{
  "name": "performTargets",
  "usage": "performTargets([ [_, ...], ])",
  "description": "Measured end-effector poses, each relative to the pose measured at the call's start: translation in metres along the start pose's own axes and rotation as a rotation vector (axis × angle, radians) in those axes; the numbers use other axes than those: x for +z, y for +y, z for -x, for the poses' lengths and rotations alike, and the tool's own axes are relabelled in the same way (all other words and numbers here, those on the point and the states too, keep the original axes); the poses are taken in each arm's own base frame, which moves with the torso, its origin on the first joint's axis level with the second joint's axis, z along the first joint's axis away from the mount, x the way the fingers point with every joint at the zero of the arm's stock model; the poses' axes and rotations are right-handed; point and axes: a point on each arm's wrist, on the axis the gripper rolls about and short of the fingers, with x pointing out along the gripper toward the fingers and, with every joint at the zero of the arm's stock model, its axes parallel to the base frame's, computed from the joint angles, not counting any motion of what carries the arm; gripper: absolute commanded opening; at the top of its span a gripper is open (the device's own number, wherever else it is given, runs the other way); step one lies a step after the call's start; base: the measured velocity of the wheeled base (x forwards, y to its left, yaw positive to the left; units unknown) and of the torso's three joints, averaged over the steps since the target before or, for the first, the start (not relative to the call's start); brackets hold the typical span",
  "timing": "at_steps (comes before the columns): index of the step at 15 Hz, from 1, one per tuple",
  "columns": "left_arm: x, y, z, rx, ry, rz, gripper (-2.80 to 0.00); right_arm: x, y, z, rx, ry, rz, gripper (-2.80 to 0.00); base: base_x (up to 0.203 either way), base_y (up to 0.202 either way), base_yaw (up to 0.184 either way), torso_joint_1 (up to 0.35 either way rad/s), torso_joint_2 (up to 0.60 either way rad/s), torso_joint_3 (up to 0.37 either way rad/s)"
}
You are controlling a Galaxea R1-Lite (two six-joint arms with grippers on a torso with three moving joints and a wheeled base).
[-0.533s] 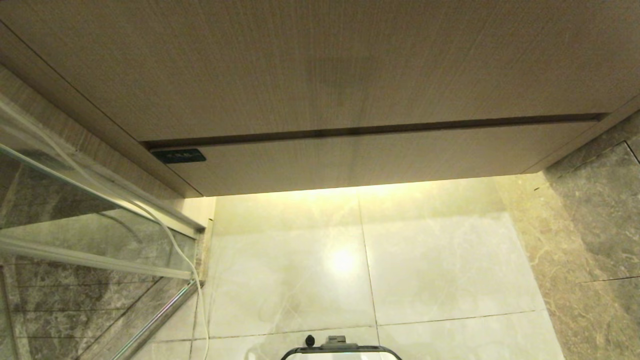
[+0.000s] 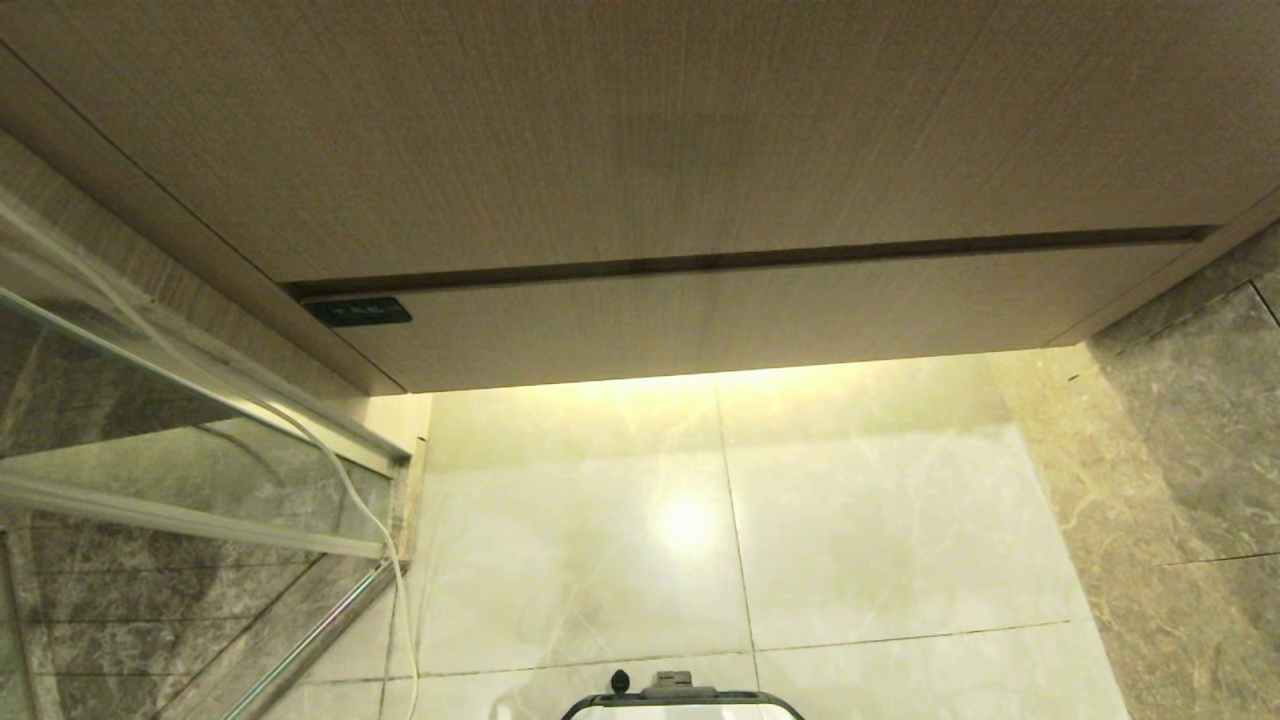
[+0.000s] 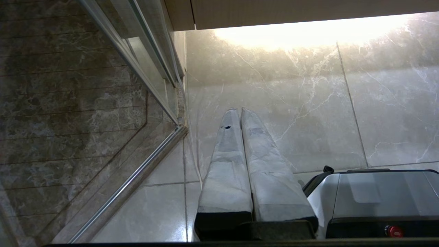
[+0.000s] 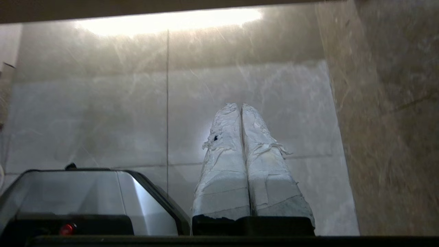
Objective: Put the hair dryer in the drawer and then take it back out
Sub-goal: Pull open the drawer
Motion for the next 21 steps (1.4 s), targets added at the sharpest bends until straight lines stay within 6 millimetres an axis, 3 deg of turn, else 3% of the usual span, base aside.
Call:
performTargets([
  [2, 0.000, 0.000, 0.000, -0.001, 0.000, 0.000, -2.80, 0.038, 0.001, 0.010, 0.043, -0.058, -0.001, -2.80, 0.000, 0.000, 0.000, 0.000, 0.00, 0.000],
  [7, 0.000, 0.000, 0.000, 0.000, 0.000, 0.000, -2.80, 0.202, 0.002, 0.043, 0.227, -0.108, -0.021, -2.80, 0.000, 0.000, 0.000, 0.000, 0.00, 0.000],
  [10, 0.000, 0.000, 0.000, 0.000, 0.000, 0.000, -2.80, 0.266, 0.004, 0.022, 0.418, 0.066, -0.025, -2.80, 0.000, 0.000, 0.000, 0.000, 0.00, 0.000],
  [12, 0.000, 0.000, 0.000, -0.001, 0.000, 0.000, -2.80, 0.283, 0.005, -0.010, 0.561, 0.246, -0.023, -2.80, 0.000, 0.000, 0.000, 0.000, 0.00, 0.000],
  [16, 0.000, 0.000, 0.000, -0.001, 0.000, 0.000, -2.80, 0.290, 0.015, -0.091, 0.758, 0.518, 0.016, -2.80, 0.000, 0.000, 0.000, 0.000, 0.00, 0.000],
  [18, 0.000, 0.000, 0.000, 0.000, 0.000, 0.000, -2.80, 0.282, 0.025, -0.130, 0.787, 0.597, 0.125, -2.80, 0.000, 0.000, 0.000, 0.000, 0.00, 0.000],
  [21, 0.000, 0.000, 0.000, 0.000, 0.000, 0.000, -2.80, 0.258, 0.038, -0.185, 0.877, 0.645, 0.427, -2.80, 0.000, 0.000, 0.000, 0.000, 0.00, 0.000],
])
